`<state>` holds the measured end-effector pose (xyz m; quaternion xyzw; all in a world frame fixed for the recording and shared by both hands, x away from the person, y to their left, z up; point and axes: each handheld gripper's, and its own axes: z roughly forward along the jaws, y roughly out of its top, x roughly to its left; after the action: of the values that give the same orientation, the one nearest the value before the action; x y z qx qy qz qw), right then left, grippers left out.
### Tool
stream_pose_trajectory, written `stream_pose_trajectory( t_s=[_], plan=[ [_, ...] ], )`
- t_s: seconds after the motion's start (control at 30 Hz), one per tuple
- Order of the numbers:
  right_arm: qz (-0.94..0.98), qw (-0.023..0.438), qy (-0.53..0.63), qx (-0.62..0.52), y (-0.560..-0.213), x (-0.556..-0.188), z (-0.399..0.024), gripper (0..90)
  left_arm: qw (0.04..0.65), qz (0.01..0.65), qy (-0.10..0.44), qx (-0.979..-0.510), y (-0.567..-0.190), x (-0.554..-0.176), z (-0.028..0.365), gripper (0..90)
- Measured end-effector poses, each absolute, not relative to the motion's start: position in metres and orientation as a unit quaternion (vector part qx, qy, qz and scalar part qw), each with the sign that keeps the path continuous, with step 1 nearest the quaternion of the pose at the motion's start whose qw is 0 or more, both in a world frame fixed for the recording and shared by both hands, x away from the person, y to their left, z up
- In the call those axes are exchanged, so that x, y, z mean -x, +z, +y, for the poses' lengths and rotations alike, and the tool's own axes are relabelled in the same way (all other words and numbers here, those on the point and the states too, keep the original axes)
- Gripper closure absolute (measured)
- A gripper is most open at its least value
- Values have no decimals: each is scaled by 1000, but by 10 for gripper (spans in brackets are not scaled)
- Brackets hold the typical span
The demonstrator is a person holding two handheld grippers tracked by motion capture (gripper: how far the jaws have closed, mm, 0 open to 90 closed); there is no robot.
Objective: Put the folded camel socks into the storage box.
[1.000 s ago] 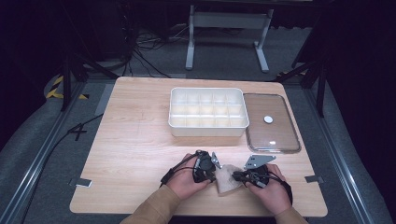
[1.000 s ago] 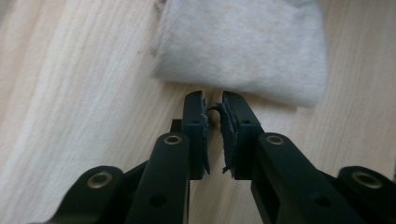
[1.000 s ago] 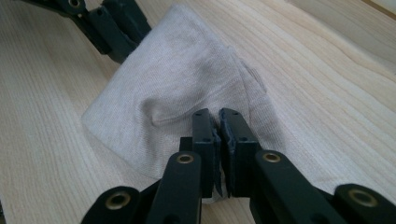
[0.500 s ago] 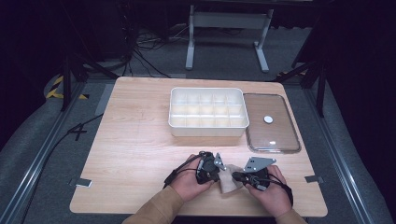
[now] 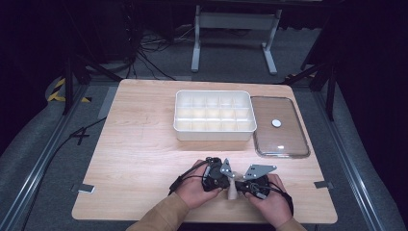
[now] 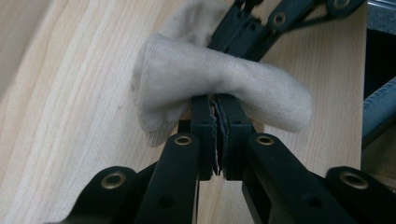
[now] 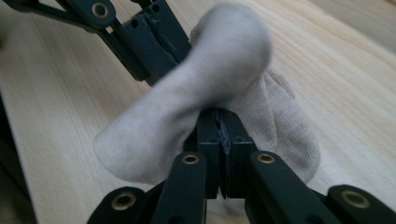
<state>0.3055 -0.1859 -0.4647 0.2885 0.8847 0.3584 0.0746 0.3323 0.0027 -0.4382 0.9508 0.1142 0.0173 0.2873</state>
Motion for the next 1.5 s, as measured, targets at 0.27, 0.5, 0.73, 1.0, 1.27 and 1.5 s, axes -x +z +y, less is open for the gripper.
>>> stream_pose_trajectory(
  t_s=[0.27, 0.5, 0.73, 1.0, 1.27, 1.5],
  plan=[
    [874, 52, 380, -298, -465, -308, -190, 847, 278, 130, 10, -952, -438, -335, 8, 845],
    [876, 52, 378, -296, -465, -307, -188, 846, 279, 118, 19, -953, -433, -331, 7, 824],
    [881, 56, 373, -286, -460, -306, -190, 832, 269, 139, 18, -953, -436, -335, 10, 850],
    [878, 85, 365, -296, -434, -308, -212, 828, 264, 149, 17, -953, -438, -336, 11, 856],
    [893, 78, 309, -318, -449, -316, -223, 810, 263, 146, 17, -953, -438, -337, 11, 852],
    [885, 50, 337, -317, -452, -318, -224, 823, 265, 143, 15, -954, -439, -336, 9, 851]
  ],
)
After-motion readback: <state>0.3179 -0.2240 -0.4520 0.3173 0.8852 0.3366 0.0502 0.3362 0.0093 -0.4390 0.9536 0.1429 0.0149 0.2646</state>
